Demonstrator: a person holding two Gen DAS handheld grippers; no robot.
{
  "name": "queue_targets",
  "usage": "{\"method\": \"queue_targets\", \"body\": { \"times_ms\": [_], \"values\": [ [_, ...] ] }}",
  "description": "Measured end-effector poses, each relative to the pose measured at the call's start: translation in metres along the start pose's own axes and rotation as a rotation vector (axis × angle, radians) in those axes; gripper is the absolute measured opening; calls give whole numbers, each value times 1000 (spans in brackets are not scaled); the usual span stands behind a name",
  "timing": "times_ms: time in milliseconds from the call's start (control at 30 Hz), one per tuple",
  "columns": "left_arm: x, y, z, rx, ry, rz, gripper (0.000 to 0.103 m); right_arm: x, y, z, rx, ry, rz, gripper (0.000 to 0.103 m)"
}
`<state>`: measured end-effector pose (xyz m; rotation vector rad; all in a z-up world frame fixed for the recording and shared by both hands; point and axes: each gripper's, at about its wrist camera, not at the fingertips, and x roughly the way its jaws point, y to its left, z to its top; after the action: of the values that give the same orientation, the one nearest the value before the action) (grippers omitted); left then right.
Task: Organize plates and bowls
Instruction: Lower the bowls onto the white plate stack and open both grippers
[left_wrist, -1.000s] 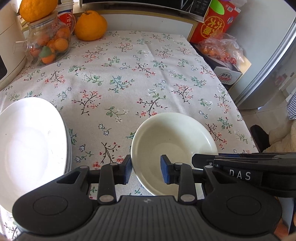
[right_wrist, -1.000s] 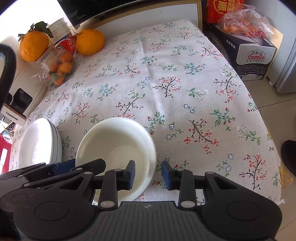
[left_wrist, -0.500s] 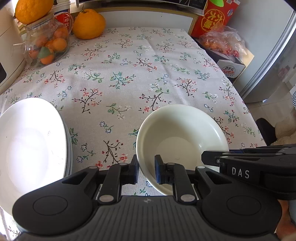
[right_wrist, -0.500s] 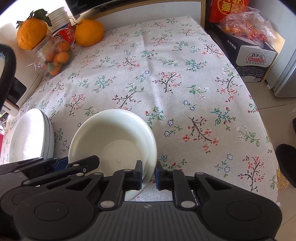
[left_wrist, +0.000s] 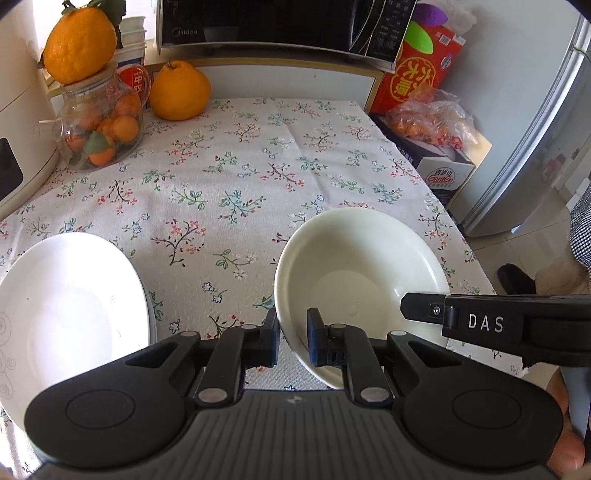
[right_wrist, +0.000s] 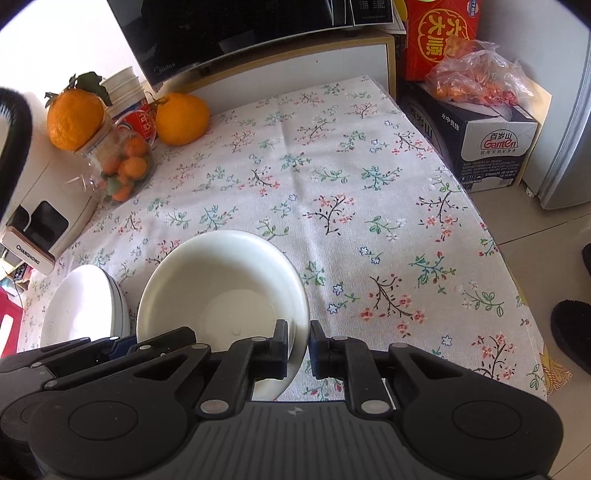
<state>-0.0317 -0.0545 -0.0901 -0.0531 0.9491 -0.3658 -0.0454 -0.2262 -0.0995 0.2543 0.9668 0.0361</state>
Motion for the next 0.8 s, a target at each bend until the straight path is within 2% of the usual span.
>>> {"method": "queue_targets", "body": {
  "times_ms": [433, 600, 800],
  "values": [
    [-29, 28, 7, -66, -90, 21, 13, -11, 31, 8, -19, -85, 58, 9],
    [-43, 57, 6, -142, -99, 38, 13, -8, 61, 8, -52, -85, 93, 9],
    [-59, 101, 0, -253, -98, 107, 13, 1, 117, 5, -140, -64, 127, 9]
  ]
}}
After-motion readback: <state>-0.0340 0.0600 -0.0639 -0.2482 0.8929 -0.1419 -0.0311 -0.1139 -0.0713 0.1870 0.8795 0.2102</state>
